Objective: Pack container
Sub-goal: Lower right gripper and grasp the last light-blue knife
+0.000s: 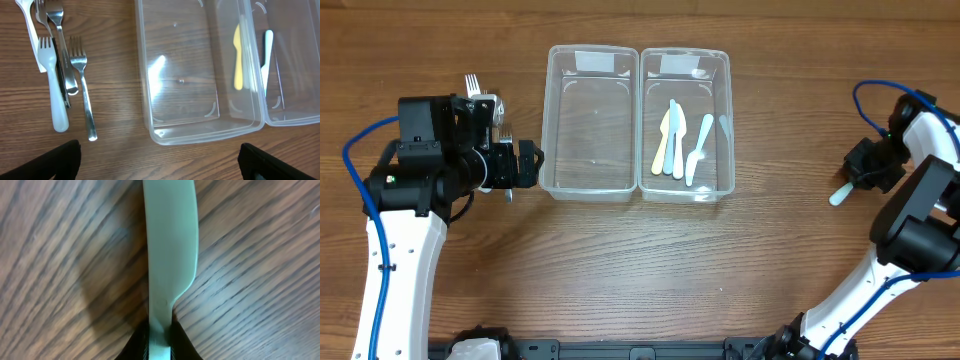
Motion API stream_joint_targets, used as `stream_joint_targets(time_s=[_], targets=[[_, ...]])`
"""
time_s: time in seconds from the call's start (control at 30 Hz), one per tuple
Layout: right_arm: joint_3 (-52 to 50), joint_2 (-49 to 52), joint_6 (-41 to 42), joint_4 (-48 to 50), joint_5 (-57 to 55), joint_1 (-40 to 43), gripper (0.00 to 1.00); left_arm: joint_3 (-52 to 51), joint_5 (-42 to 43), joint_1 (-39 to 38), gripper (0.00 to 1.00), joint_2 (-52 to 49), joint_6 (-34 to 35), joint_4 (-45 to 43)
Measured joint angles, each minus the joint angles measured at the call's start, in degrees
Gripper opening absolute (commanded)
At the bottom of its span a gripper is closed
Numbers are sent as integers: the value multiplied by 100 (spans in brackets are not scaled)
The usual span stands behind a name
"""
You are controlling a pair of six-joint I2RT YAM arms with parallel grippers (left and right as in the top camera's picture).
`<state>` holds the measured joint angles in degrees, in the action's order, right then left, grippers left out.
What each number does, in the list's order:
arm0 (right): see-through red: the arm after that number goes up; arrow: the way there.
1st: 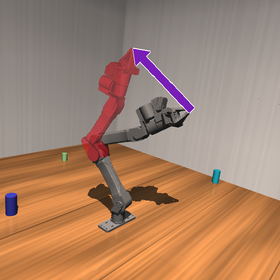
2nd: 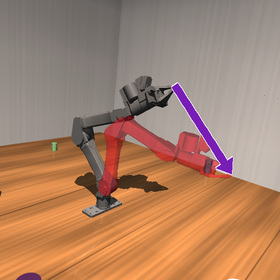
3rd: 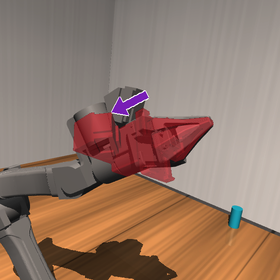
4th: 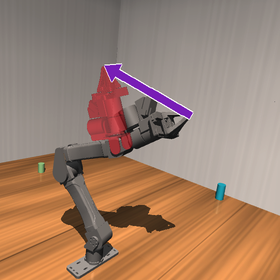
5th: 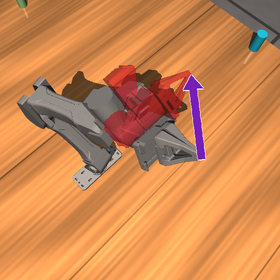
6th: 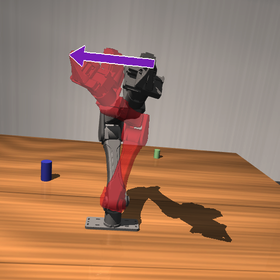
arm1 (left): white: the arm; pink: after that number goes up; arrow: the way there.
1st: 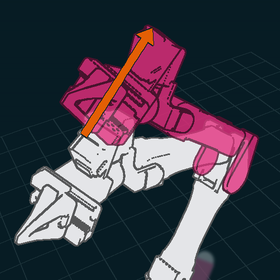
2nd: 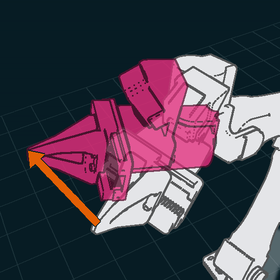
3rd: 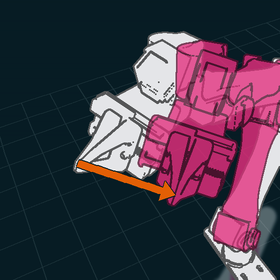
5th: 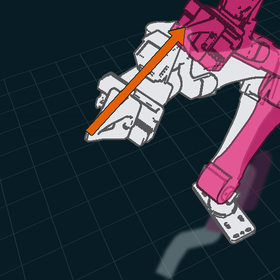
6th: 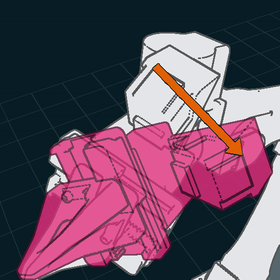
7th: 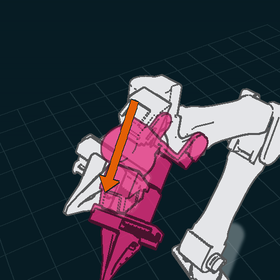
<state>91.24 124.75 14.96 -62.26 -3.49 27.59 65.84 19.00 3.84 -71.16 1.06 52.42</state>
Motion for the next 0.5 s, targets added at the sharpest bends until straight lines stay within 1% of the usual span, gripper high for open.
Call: stream_joint_targets(time_s=[0.17,0.33,0.5], targets=[[-142,-111,-4,63,48,-442,4,0,2,0,100,0,0,0],[-168,-225,-7,155,256,-1080,4,0,0,0,100,0,0,-2],[-136,-568,-20,170,420,-1412,4,0,0,0,100,0,0,0]])
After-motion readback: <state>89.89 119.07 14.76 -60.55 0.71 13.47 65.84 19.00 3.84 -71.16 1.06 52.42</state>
